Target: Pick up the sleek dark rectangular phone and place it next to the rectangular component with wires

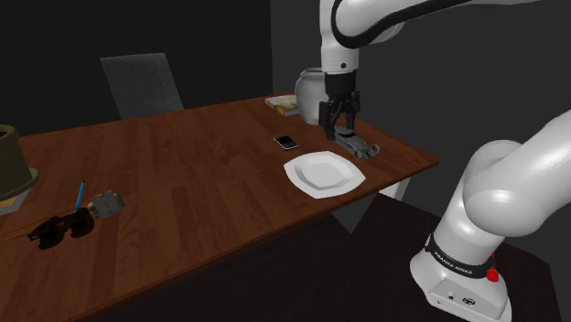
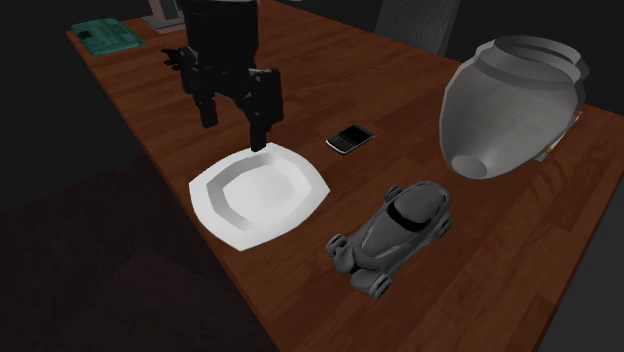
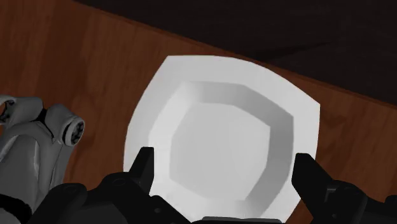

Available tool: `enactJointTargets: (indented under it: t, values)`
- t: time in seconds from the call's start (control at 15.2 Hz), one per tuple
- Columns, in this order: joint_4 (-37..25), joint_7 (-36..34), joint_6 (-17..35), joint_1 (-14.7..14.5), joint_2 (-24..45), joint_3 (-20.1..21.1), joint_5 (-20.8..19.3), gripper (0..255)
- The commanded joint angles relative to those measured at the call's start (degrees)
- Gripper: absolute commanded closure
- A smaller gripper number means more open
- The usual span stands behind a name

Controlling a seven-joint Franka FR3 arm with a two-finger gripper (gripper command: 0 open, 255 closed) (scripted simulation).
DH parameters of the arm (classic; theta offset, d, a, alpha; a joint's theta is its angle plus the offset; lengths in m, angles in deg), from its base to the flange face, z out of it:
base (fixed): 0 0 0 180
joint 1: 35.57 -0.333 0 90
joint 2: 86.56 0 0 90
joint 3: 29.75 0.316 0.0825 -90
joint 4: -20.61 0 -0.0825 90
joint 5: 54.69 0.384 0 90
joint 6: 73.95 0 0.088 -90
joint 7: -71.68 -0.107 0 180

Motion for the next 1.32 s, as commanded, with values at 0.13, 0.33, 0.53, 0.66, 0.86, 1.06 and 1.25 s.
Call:
enactJointTargets:
  t: [0.13, 0.33, 0.53, 0.66, 0.86, 1.06, 1.25]
  values:
    - [-3.60, 1.01, 6.19, 0.82, 8.27, -1.39, -0.16, 0]
    - [-6.74, 1.65, 10.16, 1.26, 14.32, -2.24, 0.14, 0]
    - [-10.51, 2.38, 13.51, 1.66, 20.41, -3.04, 0.71, 0]
    - [-13.37, 2.91, 15.40, 1.95, 24.48, -3.52, 1.24, 0]
    - [-18.16, 3.75, 17.70, 2.44, 30.58, -4.12, 2.23, 0]
    - [-23.59, 4.61, 19.36, 3.06, 36.70, -4.58, 3.41, 0]
    - [-29.69, 5.41, 20.36, 3.81, 42.87, -4.87, 4.69, 0]
